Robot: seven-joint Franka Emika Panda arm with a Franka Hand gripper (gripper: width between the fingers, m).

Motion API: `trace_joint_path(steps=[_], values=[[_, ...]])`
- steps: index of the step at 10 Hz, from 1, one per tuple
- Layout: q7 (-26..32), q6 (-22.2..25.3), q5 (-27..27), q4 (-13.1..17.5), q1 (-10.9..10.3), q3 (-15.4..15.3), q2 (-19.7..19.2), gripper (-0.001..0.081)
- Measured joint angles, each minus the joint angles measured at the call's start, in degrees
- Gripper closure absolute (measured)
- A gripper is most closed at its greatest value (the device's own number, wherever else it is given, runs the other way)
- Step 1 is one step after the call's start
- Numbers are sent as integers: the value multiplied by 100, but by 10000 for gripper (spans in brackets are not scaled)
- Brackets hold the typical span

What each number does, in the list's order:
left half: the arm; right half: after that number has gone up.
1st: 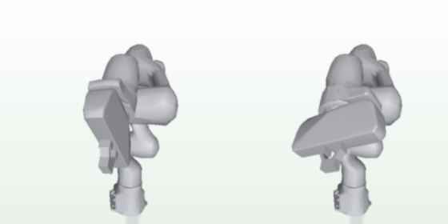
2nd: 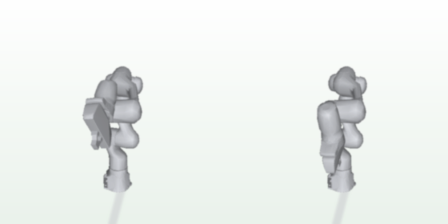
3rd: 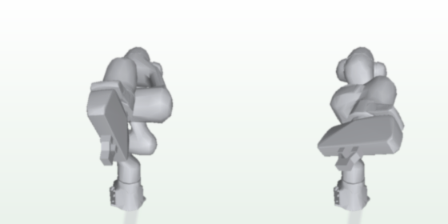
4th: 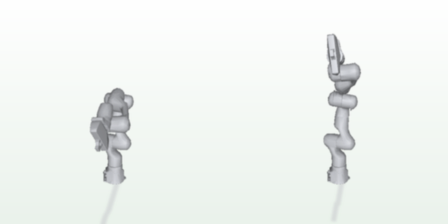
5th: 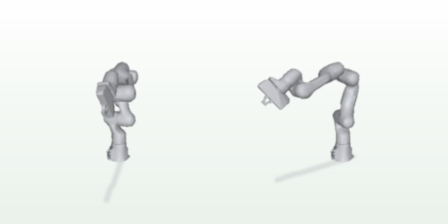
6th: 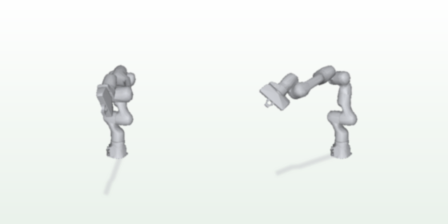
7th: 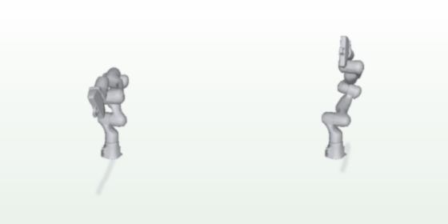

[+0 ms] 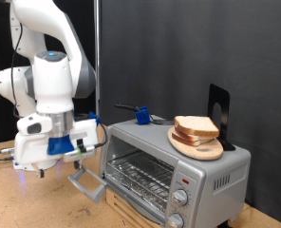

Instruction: Make a piece of toast with the oven

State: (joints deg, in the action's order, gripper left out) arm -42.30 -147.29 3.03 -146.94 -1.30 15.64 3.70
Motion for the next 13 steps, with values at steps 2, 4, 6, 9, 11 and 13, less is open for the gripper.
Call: trace_joint_path(steps=[2, 4, 6, 9, 11, 13], values=[[-403, -283, 290, 140, 62, 67, -487, 6], [-712, -530, 446, 338, 66, 124, -1030, 6], [-853, -796, 462, 519, 41, 111, -1534, 6], [-564, -1025, 235, 637, 105, -8, -1830, 6], [940, -670, -1066, 647, 488, -437, -1527, 6], [2241, 140, -2353, 703, 746, -659, -1056, 6]])
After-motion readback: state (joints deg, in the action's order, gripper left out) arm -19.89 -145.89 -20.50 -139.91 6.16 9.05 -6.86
